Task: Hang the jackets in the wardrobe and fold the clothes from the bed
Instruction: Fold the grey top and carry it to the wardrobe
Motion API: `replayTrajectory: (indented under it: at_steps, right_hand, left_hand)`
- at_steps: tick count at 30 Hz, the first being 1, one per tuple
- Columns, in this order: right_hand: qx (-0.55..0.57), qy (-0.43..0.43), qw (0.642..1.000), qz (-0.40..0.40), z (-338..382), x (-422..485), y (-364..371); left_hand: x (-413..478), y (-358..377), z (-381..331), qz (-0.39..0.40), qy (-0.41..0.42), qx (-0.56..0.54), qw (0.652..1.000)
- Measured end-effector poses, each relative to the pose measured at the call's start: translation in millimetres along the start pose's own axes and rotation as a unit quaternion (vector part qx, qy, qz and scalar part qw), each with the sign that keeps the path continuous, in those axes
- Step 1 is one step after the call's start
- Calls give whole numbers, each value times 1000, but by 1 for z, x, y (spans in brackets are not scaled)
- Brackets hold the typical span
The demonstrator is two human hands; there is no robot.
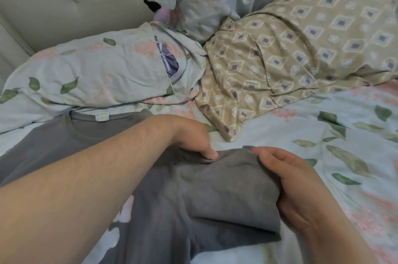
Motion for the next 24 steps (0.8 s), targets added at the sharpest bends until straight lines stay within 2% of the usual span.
replayTrajectory:
  at_steps: [2, 4, 6, 8, 10, 14, 17, 18, 21, 23, 24]
  right_hand:
    - [-53, -48, 996, -44, 3, 2, -4]
    - [-88, -96, 989, -69, 7, 1, -8]
    - [-96, -135, 982, -90, 11, 0, -11]
    - [-103, -155, 975, -123, 13, 0, -15]
    - [-116, -153, 971, -142, 11, 1, -15]
    - [-142, -78, 977, -138, 7, 2, -16]
    - [-272, -27, 949, -157, 16, -2, -19]
    - [-312, -20, 940, -133, 17, -4, -17]
    - [-420, -49, 906, 6, 11, -10, 5]
    - [-431, -70, 898, 63, 7, -11, 9]
    - [-411, -80, 905, 76, 7, -11, 8]
  left_hand:
    - [-5, 2, -4, 56, -36, -70, 995]
    - [-6, 1, -12, 48, 19, -80, 995]
    - [-5, -7, -18, -62, 85, -117, 988]
    - [-3, -14, -16, -188, 116, -211, 952]
    - [-2, -13, -17, -245, 129, -234, 932]
    - [12, -1, -21, -156, 85, -134, 975]
    - [19, -6, -23, -171, 72, -77, 980]
    - [21, -5, -24, -196, 74, -79, 975]
    - [20, 6, -21, -300, 72, -89, 947]
    - [12, 11, -21, -376, 94, -47, 921]
    - [5, 13, -21, -423, 110, -27, 899]
Point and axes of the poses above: each hand's wrist, its own x-axis towards the middle knuckle, its own y-axis out of the palm, z = x × y, the point moved 4 cm from there along x, towards the middle knuckle, and after that the axes turned 2 degrees about x, right-handed, at the moved point
